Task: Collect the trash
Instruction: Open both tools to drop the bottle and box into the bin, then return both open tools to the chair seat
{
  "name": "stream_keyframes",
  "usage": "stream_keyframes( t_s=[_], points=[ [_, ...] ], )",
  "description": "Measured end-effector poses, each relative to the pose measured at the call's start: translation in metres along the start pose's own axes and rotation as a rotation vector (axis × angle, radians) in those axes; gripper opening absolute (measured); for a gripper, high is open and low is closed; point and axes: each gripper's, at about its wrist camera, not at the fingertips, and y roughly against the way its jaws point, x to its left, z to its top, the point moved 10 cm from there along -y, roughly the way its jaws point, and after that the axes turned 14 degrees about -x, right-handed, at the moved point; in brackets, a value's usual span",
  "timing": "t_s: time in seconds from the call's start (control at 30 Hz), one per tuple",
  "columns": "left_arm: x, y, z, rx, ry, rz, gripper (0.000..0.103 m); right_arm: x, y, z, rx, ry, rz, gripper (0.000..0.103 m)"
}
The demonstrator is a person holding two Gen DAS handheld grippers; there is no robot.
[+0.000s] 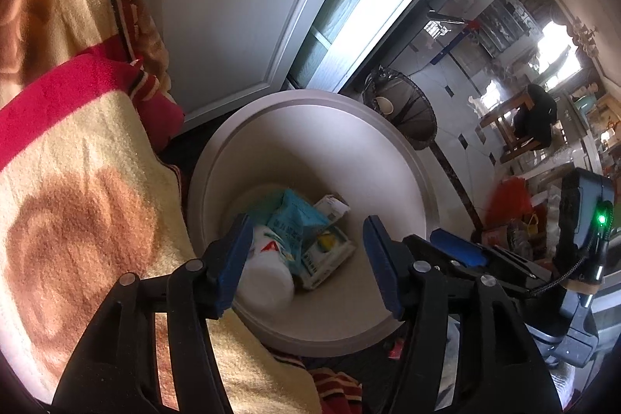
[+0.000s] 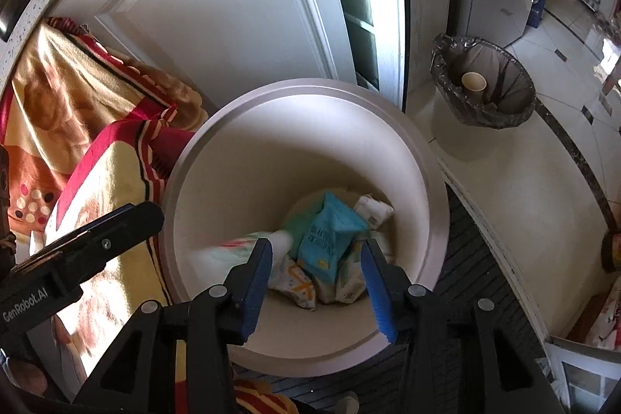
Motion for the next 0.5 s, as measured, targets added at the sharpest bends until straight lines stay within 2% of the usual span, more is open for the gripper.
stream_keyframes(
  t_s=[0.3,0.5],
  points=[
    [0.004,0.020,-0.003,-0.016,-0.024,0.003,0.061,0.005,0.017,0.006,-0.030,0.018,-0.002,0.046],
    [0.011,0.052,0.001,-0.057,-0.045,0.015,0.061,0.023,0.028,0.006,-0.046,0.049,0.019,0.046]
  ],
)
